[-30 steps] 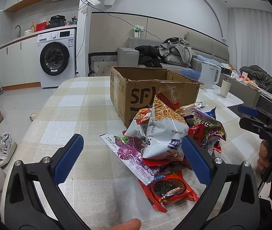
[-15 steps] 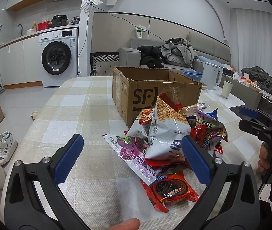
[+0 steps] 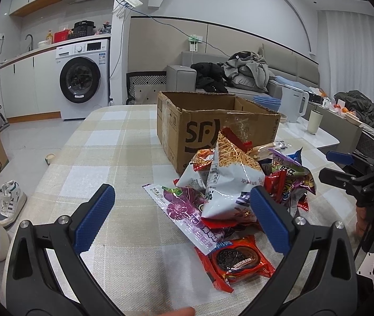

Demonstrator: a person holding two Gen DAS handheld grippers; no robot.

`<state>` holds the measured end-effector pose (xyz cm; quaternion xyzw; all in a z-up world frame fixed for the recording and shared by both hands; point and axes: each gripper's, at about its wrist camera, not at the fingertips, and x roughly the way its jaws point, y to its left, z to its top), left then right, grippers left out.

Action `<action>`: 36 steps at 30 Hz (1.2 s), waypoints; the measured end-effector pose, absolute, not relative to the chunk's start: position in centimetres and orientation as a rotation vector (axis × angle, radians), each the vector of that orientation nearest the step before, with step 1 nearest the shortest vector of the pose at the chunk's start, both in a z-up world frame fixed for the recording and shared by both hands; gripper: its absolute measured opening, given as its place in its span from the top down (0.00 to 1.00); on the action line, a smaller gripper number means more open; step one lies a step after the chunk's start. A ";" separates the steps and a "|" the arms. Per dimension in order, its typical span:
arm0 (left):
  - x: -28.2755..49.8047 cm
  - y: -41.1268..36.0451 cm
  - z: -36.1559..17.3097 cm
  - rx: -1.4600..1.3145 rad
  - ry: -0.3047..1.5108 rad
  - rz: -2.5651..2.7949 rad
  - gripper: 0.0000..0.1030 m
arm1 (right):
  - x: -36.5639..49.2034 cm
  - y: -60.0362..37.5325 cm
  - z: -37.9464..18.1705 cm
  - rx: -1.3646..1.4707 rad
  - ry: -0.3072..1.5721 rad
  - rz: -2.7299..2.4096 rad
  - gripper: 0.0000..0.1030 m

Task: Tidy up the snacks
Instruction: 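Grasp the red noodle pack with the right gripper while the left grasps the white snack bag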

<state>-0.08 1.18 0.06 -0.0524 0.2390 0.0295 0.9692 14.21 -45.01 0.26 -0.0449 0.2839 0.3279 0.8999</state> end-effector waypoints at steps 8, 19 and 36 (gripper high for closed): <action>0.4 0.2 -0.1 -0.065 0.494 0.055 0.01 | 15.1 -44.0 -0.4 -0.140 0.653 0.628 0.00; 1.0 -0.1 -0.5 -0.056 0.527 0.068 0.01 | 16.0 -43.3 -1.7 -0.208 0.720 0.594 0.00; 1.6 0.0 -0.9 -0.053 0.554 0.055 0.01 | 17.3 -41.5 -4.0 -0.278 0.862 0.653 0.12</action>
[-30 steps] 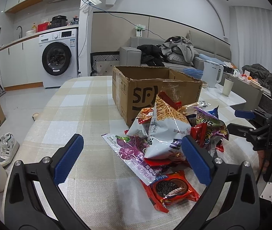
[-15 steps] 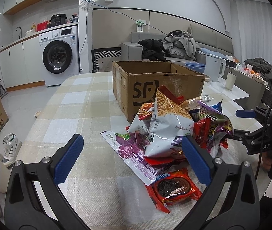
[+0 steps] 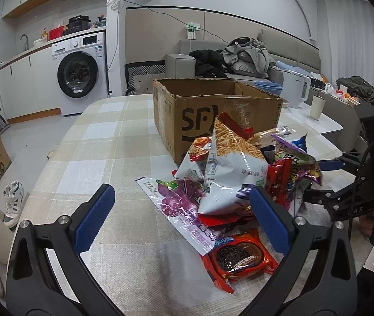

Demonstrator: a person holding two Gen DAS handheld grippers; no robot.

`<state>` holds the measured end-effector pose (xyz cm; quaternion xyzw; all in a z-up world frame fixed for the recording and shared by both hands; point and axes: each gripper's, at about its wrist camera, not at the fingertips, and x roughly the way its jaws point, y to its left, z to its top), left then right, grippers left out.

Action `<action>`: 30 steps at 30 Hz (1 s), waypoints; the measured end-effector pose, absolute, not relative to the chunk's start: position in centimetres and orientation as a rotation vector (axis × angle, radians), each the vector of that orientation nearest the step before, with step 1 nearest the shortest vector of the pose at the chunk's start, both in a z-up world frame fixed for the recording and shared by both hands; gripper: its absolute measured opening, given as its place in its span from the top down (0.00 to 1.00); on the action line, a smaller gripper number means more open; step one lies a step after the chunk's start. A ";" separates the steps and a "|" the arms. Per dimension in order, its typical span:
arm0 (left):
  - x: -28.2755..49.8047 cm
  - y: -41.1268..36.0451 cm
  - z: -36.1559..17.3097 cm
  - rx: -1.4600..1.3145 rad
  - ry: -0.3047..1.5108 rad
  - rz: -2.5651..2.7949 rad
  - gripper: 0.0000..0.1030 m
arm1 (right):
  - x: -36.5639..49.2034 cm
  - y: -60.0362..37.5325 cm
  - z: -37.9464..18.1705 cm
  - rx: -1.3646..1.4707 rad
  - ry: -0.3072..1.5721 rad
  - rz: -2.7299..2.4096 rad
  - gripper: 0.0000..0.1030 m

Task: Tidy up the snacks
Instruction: 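Grasp the red noodle pack with the right gripper while the left grasps the white snack bag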

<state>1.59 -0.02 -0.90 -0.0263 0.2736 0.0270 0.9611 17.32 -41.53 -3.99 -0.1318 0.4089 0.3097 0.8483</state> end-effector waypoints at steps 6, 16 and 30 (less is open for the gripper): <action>1.8 -1.1 -0.9 -0.015 0.562 -0.006 0.01 | 18.3 -40.1 -5.0 -0.309 0.912 0.678 0.14; 4.1 -3.8 -1.4 0.070 0.600 -0.062 0.01 | 19.5 -39.2 -5.8 -0.328 0.941 0.696 0.06; 5.9 -3.7 -1.8 0.071 0.630 -0.037 0.01 | 18.7 -39.9 -5.1 -0.287 0.902 0.691 0.41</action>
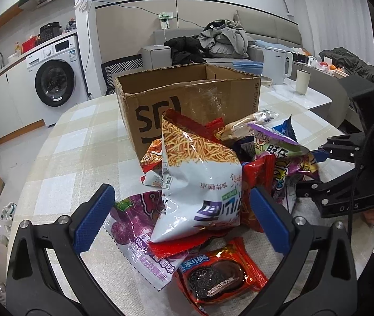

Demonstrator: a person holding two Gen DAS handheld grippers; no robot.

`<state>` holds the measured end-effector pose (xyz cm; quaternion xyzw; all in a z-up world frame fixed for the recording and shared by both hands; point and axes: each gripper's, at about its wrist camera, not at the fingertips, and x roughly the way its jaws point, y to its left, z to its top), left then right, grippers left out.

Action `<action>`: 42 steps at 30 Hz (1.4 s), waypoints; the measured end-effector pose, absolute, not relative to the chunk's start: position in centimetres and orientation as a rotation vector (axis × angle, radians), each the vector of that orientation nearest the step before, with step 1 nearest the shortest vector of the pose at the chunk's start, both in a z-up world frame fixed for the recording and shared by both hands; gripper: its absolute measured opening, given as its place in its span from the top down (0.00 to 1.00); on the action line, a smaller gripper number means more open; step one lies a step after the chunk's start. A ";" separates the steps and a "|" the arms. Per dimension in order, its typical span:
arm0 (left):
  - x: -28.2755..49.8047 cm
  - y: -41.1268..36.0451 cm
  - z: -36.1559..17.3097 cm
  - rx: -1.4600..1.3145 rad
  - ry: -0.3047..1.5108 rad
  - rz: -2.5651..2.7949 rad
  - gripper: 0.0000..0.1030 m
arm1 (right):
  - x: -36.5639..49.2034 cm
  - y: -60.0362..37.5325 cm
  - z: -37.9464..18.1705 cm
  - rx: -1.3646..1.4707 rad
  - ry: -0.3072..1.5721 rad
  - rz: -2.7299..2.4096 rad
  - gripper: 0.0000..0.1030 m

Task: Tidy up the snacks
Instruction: 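Grasp the red noodle pack with the right gripper while the left grasps the white snack bag, then carry both held bags over the open cardboard box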

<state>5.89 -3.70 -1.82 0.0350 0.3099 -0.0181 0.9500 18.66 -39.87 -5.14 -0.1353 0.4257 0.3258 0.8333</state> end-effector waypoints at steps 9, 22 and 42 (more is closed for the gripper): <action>5.8 -3.6 -1.8 0.072 0.630 -0.039 0.01 | 17.9 -40.4 -4.5 -0.282 0.865 0.689 0.54; 5.8 -3.7 -2.0 0.094 0.634 -0.027 0.09 | 16.5 -43.6 -2.2 -0.166 0.759 0.714 0.54; 5.6 -2.6 -1.4 -0.003 0.612 -0.064 0.52 | 15.6 -45.7 0.0 -0.073 0.615 0.719 0.54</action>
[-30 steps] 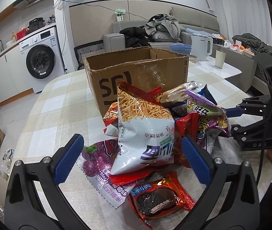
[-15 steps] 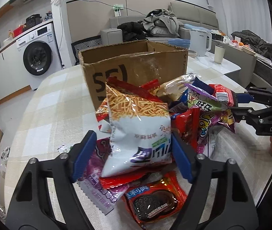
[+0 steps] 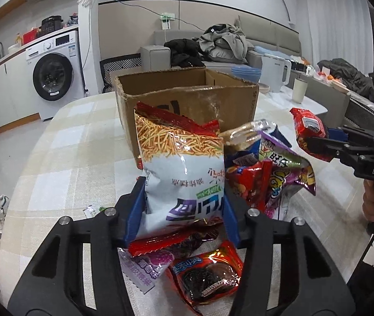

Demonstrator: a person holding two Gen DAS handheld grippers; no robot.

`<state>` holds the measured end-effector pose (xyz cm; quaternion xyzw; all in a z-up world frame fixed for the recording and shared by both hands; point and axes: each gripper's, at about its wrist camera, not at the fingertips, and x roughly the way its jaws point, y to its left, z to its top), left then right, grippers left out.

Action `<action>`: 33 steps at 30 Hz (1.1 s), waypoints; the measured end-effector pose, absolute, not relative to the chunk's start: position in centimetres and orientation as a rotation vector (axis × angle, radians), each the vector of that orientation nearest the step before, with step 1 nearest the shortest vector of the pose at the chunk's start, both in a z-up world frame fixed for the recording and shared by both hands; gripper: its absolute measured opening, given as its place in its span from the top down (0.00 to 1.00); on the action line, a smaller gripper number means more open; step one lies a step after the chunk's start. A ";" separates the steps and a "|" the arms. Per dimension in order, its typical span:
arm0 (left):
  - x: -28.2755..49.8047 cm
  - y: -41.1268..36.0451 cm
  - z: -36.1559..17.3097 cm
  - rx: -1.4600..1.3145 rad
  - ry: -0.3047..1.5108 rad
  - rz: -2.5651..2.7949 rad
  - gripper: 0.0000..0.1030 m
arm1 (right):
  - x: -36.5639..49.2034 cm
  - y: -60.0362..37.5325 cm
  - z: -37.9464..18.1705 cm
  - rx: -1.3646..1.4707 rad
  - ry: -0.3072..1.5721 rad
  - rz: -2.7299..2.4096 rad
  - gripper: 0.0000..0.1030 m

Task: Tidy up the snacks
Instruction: 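Carry both held bags over the open cardboard box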

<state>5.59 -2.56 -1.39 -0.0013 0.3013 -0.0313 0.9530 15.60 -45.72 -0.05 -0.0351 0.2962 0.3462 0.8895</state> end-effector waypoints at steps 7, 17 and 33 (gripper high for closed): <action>4.4 -1.1 0.7 -0.034 0.555 -0.047 0.52 | 15.2 -45.6 0.6 -0.046 0.570 0.710 0.54; 3.1 0.1 2.8 -0.045 0.511 -0.029 0.52 | 14.9 -45.6 1.9 0.026 0.519 0.707 0.54; 4.2 0.4 5.3 -0.047 0.485 -0.022 0.52 | 16.6 -45.3 4.9 0.123 0.488 0.715 0.54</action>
